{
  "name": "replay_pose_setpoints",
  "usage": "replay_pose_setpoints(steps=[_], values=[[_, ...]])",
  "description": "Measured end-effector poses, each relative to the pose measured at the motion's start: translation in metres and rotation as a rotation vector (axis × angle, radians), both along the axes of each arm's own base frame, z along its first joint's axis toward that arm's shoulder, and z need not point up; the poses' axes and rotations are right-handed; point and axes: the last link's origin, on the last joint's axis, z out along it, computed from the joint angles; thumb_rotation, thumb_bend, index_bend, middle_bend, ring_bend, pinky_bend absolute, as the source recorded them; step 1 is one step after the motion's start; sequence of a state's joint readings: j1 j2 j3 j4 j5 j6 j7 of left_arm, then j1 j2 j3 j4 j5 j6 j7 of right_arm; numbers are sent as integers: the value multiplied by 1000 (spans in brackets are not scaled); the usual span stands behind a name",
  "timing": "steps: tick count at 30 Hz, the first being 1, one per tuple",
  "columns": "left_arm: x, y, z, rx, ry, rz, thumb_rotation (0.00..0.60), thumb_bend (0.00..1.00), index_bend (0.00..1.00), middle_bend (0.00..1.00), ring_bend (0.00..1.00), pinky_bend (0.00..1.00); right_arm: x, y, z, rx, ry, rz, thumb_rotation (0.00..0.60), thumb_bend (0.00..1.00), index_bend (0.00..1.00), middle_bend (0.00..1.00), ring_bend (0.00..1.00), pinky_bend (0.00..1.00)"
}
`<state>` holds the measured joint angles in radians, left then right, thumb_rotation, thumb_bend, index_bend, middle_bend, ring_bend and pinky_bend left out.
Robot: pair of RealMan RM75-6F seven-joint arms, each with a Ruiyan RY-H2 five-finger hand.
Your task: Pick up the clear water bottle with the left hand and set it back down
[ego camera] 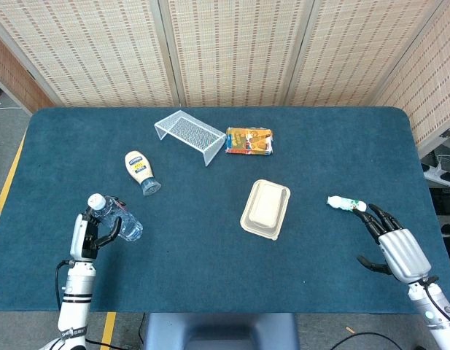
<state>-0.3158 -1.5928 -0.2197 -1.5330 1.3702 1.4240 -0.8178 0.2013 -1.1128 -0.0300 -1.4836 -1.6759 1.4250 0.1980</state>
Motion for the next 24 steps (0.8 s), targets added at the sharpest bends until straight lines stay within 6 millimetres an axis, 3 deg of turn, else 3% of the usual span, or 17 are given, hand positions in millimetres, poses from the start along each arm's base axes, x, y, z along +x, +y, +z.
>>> replay_pose_setpoints(steps=[6,11,16,21,24], values=[[1,13,27,153,242,-1,600,712,709,714,588,647,2,0,2,-22,-18,23,600,120,17,146,0,153],[7,15,44,208,290,-9,600,712,709,715,588,648,5,2,14,-66,-68,43,600,120,14,146,0,153],[-9,13,23,121,332,39,600,713,709,715,590,648,6,5,30,-128,-126,53,600,120,14,146,0,153],[-24,4,-12,14,350,69,600,712,709,716,591,649,5,4,28,-123,-116,53,600,120,14,146,0,153],[-19,4,-11,40,347,47,600,712,710,716,591,649,5,4,25,-109,-110,56,600,120,14,146,0,153]])
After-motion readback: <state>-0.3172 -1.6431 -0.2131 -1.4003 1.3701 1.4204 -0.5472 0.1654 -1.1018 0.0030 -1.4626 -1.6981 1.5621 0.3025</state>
